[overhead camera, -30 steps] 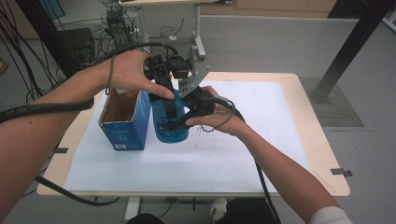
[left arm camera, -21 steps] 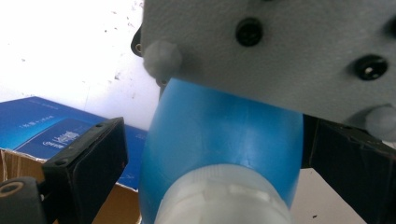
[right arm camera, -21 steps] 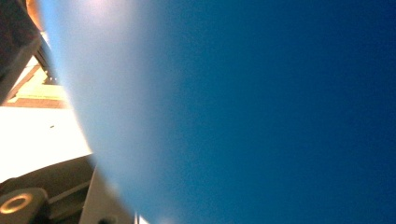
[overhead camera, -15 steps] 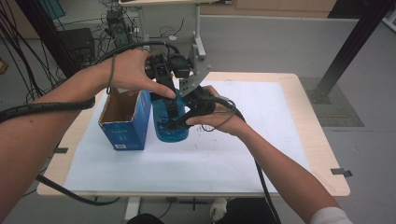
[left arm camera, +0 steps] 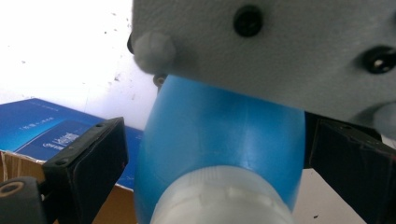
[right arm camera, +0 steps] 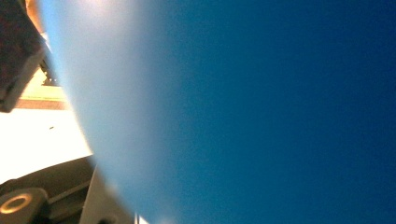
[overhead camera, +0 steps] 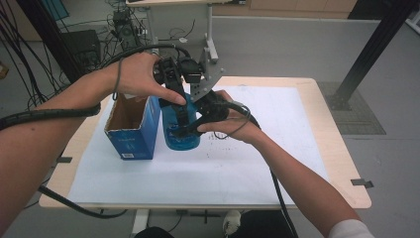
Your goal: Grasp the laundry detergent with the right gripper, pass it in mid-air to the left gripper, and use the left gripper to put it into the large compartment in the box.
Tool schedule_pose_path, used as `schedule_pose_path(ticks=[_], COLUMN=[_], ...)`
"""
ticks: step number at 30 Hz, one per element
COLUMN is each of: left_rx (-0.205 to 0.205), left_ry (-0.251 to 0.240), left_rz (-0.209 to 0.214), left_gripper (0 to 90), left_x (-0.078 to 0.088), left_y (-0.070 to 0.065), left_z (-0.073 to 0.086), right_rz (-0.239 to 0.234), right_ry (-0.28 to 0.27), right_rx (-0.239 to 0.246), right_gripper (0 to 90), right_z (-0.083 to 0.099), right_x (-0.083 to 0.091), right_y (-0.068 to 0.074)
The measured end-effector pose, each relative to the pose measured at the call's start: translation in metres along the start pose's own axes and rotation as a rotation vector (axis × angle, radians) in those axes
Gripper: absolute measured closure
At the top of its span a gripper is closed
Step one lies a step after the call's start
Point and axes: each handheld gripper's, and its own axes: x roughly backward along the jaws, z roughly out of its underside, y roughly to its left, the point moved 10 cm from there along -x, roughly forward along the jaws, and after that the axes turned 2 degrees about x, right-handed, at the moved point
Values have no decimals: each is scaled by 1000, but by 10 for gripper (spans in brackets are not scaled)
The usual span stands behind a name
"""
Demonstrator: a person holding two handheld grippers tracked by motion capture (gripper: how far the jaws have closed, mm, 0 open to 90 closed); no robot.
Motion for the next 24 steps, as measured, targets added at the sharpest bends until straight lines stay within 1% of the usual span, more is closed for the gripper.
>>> schedule_pose_path(ticks=[13, 16, 17, 18, 21, 24], left_rx=[-3, 2, -5, -2, -7, -3], left_ry=[-5, -14, -12, -19, -12, -17], left_rz=[-2, -4, -6, -7, -7, -6], left_gripper=[49, 49, 49, 49, 49, 49], left_x=[1, 1, 2, 2, 3, 3], left_y=[0, 0, 0, 0, 0, 0], left_z=[-1, -2, -2, -3, -3, -3], right_rz=[2, 2, -3, -3, -3, -4], right_ry=[3, 2, 4, 4, 6, 8], right_rx=[3, 1, -6, -6, -10, -8], right_gripper=[442, 442, 442, 442, 442, 442], right_z=[0, 0, 0, 0, 1, 1], right_x=[0, 1, 1, 1, 1, 0], right_y=[0, 0, 1, 1, 1, 2])
